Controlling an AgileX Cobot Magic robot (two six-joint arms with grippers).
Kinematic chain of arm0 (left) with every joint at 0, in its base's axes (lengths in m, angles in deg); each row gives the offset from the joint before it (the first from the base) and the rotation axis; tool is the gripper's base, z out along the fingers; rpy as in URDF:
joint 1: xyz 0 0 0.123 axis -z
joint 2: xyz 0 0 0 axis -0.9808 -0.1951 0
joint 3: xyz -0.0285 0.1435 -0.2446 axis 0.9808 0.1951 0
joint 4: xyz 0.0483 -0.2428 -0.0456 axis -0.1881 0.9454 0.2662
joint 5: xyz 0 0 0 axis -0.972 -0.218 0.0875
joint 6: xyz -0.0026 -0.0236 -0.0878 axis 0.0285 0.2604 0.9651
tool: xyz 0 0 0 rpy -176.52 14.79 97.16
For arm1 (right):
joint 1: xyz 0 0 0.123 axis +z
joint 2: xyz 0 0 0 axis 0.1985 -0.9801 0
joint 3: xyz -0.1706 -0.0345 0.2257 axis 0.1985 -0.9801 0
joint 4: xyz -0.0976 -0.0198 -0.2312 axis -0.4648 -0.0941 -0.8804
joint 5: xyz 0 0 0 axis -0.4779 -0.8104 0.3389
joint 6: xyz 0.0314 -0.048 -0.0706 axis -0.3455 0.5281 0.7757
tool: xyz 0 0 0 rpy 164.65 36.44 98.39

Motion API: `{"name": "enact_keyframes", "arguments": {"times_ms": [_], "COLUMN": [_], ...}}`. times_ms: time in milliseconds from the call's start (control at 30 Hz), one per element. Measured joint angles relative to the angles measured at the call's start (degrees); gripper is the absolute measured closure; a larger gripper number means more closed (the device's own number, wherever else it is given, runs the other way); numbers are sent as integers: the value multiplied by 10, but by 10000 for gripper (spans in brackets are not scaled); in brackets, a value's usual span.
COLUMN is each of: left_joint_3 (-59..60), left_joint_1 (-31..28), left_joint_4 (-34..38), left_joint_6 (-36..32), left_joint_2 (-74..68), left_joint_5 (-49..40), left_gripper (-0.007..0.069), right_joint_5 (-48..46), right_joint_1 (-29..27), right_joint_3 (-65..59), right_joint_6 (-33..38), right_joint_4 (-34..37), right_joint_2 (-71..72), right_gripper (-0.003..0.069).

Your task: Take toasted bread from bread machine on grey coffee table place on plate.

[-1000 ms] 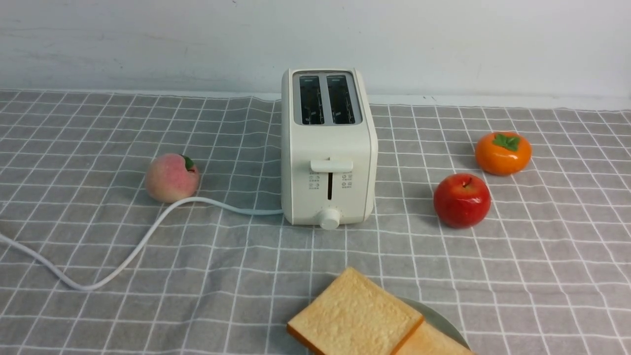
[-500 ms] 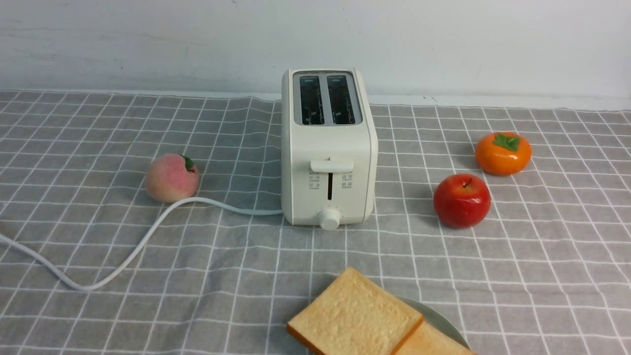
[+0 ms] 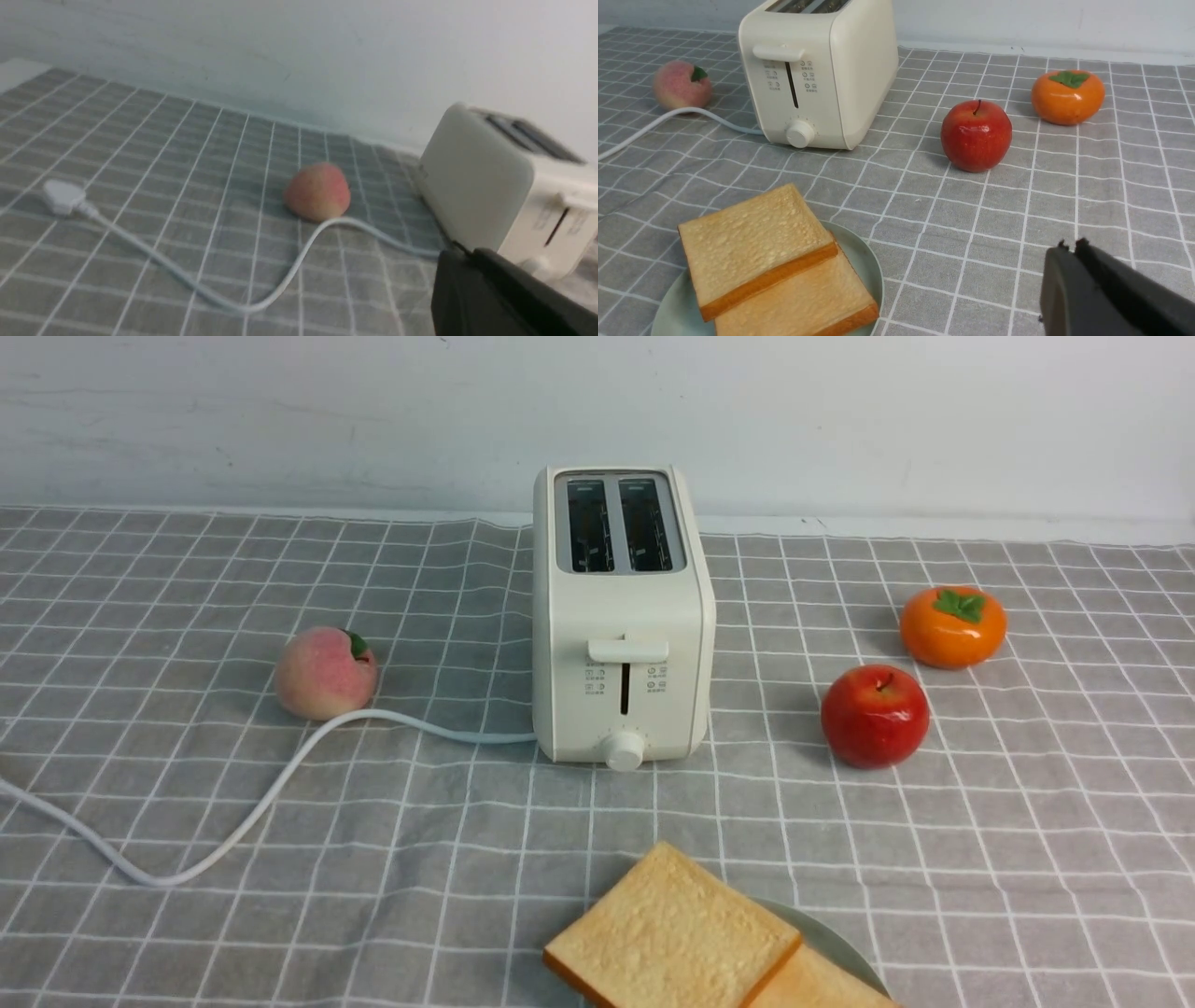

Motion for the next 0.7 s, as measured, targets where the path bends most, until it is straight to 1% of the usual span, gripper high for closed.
{"name": "enact_keyframes", "arguments": {"times_ms": [33,100,167,700], "left_joint_3": [0,73,95,100], "left_joint_1": [0,0,0,0], "left_joint_4": [0,1,3,5], "left_joint_6": [0,0,1,-12], "left_joint_2": [0,0,0,0], "left_joint_5": [1,0,-14,-19], "left_gripper": [638,636,634,624], "right_joint_5": [0,1,2,2], "right_joint_1": [0,0,0,0], "right_joint_3": [0,0,0,0], "right_joint_6": [0,0,0,0], "right_joint_4": [0,0,0,0], "right_joint_2": [0,0,0,0], "right_gripper": [642,641,639,624]}}
